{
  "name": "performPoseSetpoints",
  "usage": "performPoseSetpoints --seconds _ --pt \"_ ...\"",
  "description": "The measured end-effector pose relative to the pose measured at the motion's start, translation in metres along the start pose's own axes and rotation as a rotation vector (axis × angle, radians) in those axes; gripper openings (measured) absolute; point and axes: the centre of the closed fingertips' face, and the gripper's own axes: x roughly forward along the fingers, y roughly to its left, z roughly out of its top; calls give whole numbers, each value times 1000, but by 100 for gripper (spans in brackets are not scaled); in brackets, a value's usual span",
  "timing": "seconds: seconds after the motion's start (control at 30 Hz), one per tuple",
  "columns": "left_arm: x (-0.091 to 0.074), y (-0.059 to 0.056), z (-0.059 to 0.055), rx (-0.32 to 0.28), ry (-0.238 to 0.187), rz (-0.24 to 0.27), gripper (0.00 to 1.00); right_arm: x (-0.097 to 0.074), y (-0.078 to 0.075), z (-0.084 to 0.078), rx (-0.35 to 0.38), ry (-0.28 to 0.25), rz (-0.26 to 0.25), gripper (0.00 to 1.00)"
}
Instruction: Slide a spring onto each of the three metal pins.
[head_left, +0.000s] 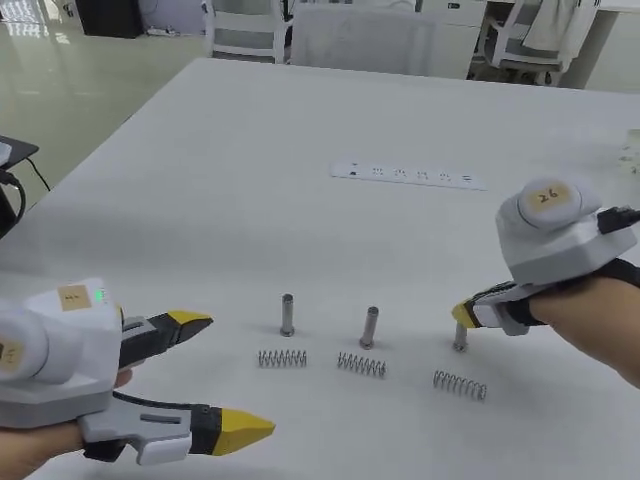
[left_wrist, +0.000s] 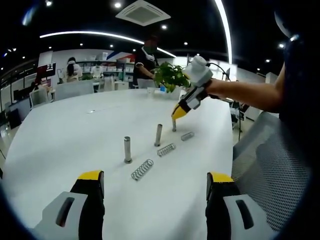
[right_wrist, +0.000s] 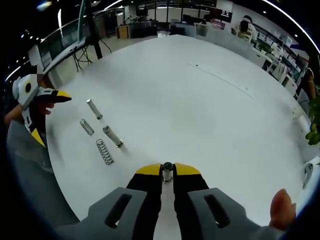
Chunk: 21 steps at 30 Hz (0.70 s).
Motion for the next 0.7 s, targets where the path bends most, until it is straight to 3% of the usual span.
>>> performPoseSetpoints --seconds 0.43,0.7 --pt "0 0 0 -1 -1 0 81 -3 1 -4 14 -6 4 6" --pt "0 0 -1 1 3 -3 81 -4 1 -6 -20 -6 10 6"
